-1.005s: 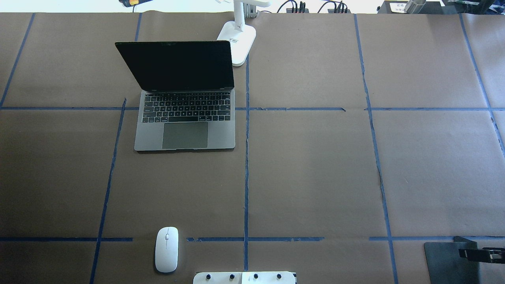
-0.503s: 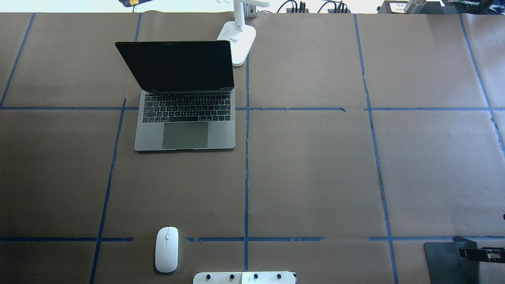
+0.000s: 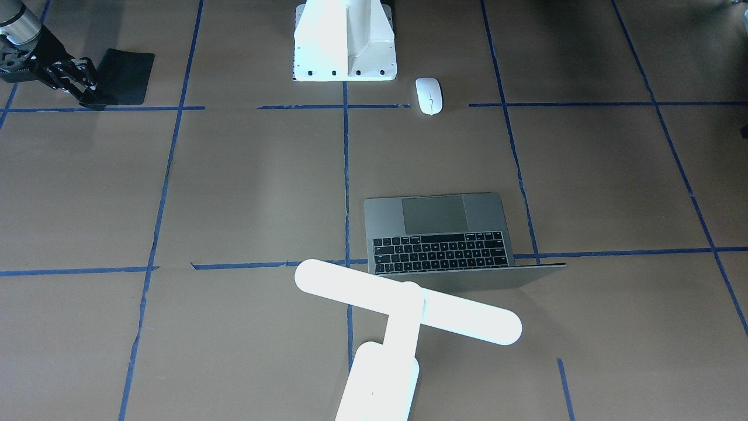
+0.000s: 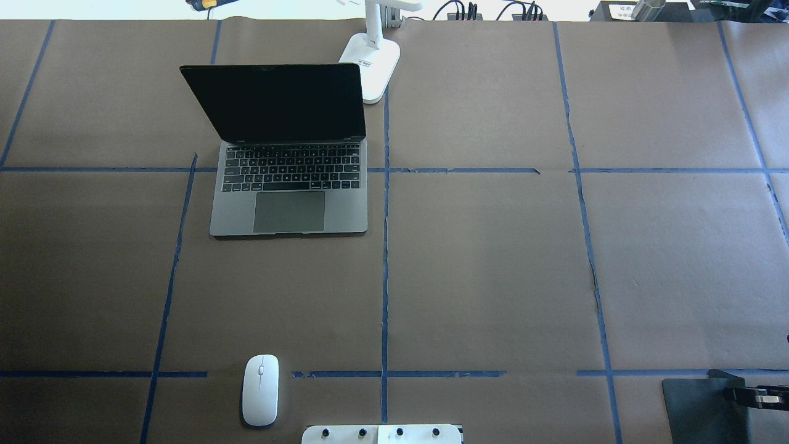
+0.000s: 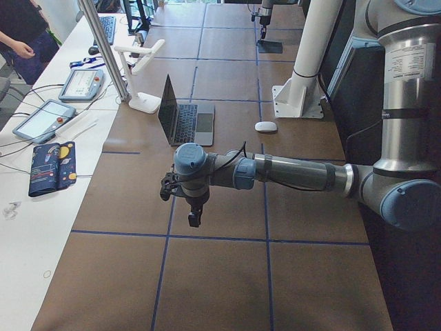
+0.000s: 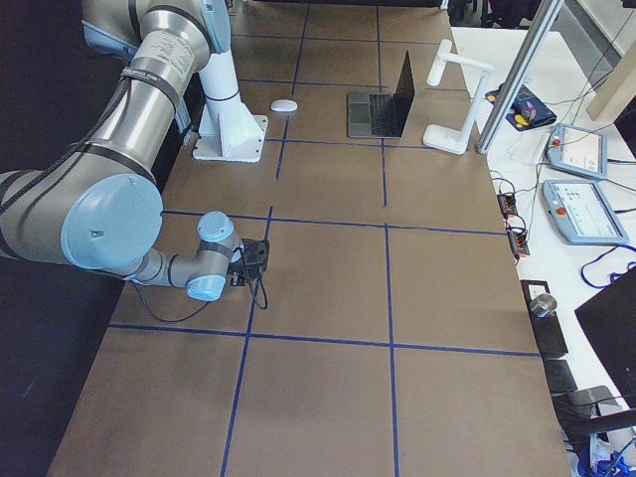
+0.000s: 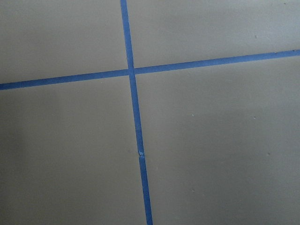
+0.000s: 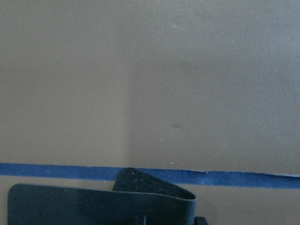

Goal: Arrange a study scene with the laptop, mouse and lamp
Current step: 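Reach the right gripper to the black mouse pad and grasp its edge, then carry the mouse pad with the right gripper beside the open laptop, then release the mouse pad and withdraw the right gripper, then reach the left gripper to the white mouse and grasp it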

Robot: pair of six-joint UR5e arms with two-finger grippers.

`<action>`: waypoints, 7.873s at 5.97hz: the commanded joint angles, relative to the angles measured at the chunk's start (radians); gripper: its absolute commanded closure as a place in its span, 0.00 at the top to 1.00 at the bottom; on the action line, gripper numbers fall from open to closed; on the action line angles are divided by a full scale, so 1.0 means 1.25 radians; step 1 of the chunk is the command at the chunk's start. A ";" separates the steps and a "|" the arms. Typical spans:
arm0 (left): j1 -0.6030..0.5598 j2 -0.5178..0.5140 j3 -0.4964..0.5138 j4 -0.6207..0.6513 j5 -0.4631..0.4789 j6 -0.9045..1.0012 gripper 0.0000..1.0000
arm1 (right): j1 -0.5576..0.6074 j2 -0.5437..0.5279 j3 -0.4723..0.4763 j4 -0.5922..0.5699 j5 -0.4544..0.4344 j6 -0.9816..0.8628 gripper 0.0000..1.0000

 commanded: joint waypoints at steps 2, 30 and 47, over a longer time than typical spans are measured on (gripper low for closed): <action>-0.001 0.000 0.001 0.000 0.000 0.000 1.00 | 0.006 0.001 0.033 0.007 0.005 0.002 0.00; 0.140 0.007 -0.305 0.001 -0.149 -0.188 1.00 | 0.668 0.894 -0.037 -1.148 0.415 -0.632 1.00; 1.078 -0.270 -0.256 0.000 0.564 -1.220 1.00 | 1.165 0.387 0.060 -1.225 0.622 -1.455 1.00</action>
